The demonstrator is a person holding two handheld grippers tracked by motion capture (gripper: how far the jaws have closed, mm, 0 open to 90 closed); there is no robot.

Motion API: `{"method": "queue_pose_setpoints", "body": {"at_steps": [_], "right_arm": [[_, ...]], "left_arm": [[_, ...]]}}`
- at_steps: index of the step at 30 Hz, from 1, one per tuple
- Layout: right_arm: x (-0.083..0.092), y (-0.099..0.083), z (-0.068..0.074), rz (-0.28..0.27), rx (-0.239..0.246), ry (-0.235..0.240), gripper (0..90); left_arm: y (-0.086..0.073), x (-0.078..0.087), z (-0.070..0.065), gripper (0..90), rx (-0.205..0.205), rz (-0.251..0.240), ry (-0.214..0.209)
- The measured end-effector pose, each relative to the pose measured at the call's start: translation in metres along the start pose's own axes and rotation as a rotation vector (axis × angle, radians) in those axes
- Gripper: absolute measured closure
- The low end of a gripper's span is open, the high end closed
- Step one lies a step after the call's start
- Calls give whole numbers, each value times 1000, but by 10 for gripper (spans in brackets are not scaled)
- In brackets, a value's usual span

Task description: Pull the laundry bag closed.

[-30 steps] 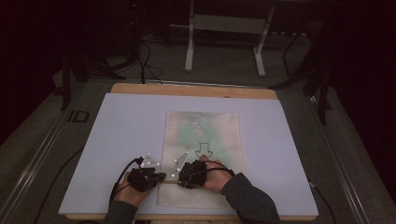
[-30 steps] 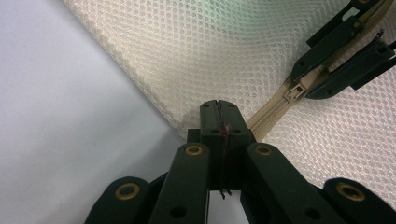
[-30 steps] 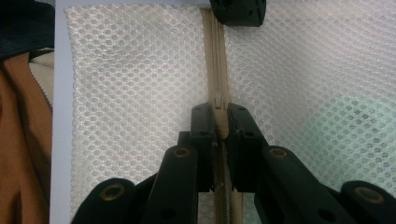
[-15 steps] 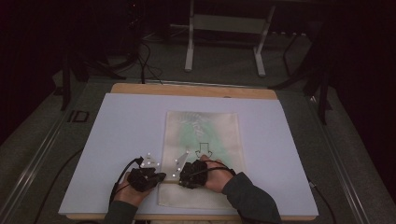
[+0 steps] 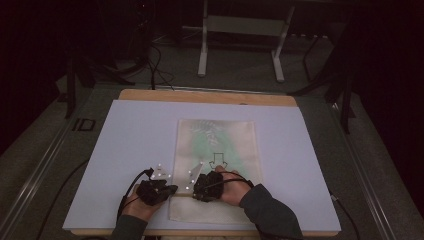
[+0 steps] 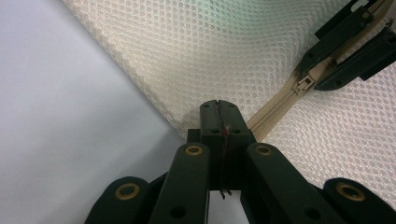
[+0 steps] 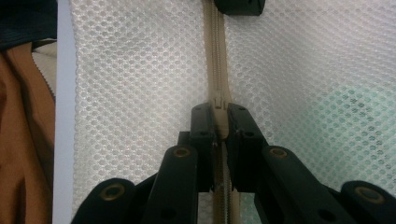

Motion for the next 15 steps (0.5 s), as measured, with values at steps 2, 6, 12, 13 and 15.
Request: {"method": "queue_pose_setpoints", "body": {"at_steps": [2, 6, 12, 13, 15], "right_arm": [[0, -1, 0, 4, 1, 2, 823], [1, -2, 0, 8, 2, -1, 823], [1, -2, 1, 17, 6, 3, 823], [1, -2, 1, 19, 6, 3, 823], [1, -2, 1, 21, 8, 2, 824]], "left_arm": [[0, 0, 0, 895, 0, 0, 0], [0, 0, 0, 894, 0, 0, 0], [0, 0, 0, 895, -2, 1, 1], [0, 0, 0, 894, -2, 1, 1], [0, 0, 0, 894, -2, 1, 1]]}}
Point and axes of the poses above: each handheld gripper's, and its own axes: x roughly backward along the jaws, y roughly out of its top, z roughly to its left, the point moved 6 cm from there along -x, roughly forward along the jaws, and after that the axes turned 12 degrees about y, right-handed, at the moved point
